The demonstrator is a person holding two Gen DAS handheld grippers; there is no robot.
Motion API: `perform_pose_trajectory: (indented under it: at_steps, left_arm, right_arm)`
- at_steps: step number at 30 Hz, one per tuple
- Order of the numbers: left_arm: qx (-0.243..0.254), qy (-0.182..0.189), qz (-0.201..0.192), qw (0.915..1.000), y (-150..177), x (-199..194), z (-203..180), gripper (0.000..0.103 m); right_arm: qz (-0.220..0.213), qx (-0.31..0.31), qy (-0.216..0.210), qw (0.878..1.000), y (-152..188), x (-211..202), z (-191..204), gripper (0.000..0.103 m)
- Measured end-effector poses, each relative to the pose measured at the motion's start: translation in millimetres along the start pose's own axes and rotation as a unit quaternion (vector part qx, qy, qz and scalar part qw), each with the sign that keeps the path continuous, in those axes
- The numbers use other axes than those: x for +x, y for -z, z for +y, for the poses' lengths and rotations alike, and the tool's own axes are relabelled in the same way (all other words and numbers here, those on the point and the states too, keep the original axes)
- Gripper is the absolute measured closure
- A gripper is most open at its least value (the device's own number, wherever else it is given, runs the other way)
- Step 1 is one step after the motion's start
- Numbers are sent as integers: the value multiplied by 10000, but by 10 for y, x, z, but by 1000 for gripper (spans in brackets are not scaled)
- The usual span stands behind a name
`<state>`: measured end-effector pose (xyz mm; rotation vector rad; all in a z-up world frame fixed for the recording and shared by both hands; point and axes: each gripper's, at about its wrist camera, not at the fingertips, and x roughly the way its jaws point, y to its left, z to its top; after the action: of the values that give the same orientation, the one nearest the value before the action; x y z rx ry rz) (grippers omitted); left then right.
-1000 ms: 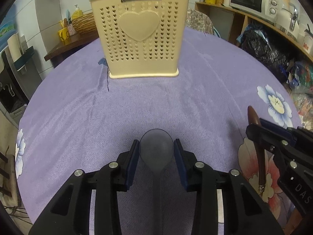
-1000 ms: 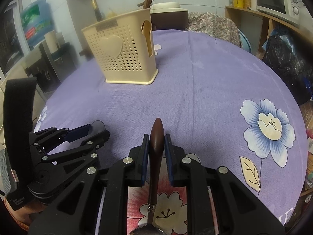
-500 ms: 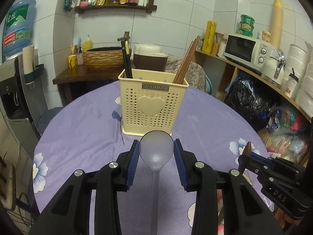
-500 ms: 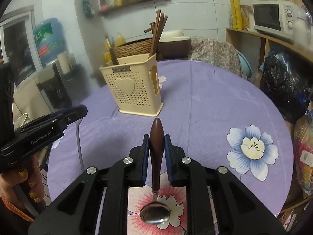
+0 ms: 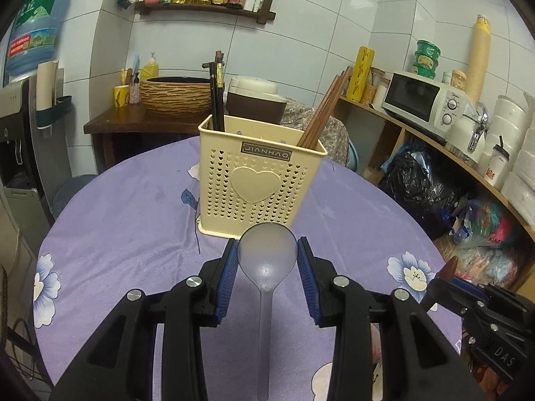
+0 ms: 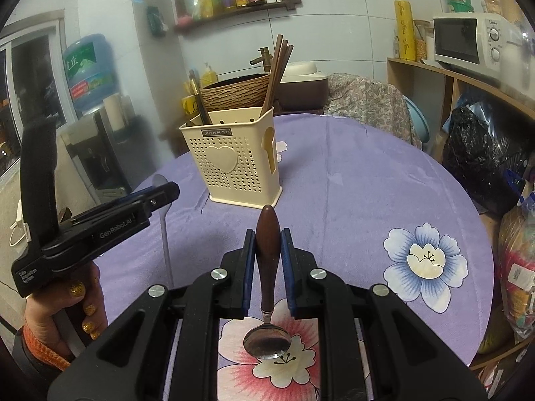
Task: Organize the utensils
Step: 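Carry both held spoons above the cream holder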
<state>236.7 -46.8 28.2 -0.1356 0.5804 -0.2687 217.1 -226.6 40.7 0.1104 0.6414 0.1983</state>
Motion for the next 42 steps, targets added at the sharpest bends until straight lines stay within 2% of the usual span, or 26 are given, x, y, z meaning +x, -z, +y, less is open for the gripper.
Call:
perform_pose_trajectory:
  at_steps: [12,29,39,42]
  left_arm:
    - [-38,17,38,10000,103,-27,71,66]
    - [-98,10,-219,9997,122,-323,136,66]
    - [-148,137,-206,9996,27,-354,193,67]
    - [-157,218,-254,9993,-92,-369,211,66]
  right_arm:
    - [-14,-10,4,10000,-3,8,6,87]
    - [-27,-12,-51,10000,10,-30,39,87]
    - [4,-46,-349,9994,-50,-29,96,87]
    - [-12,-156,-441,9989,-145,-4,143,87]
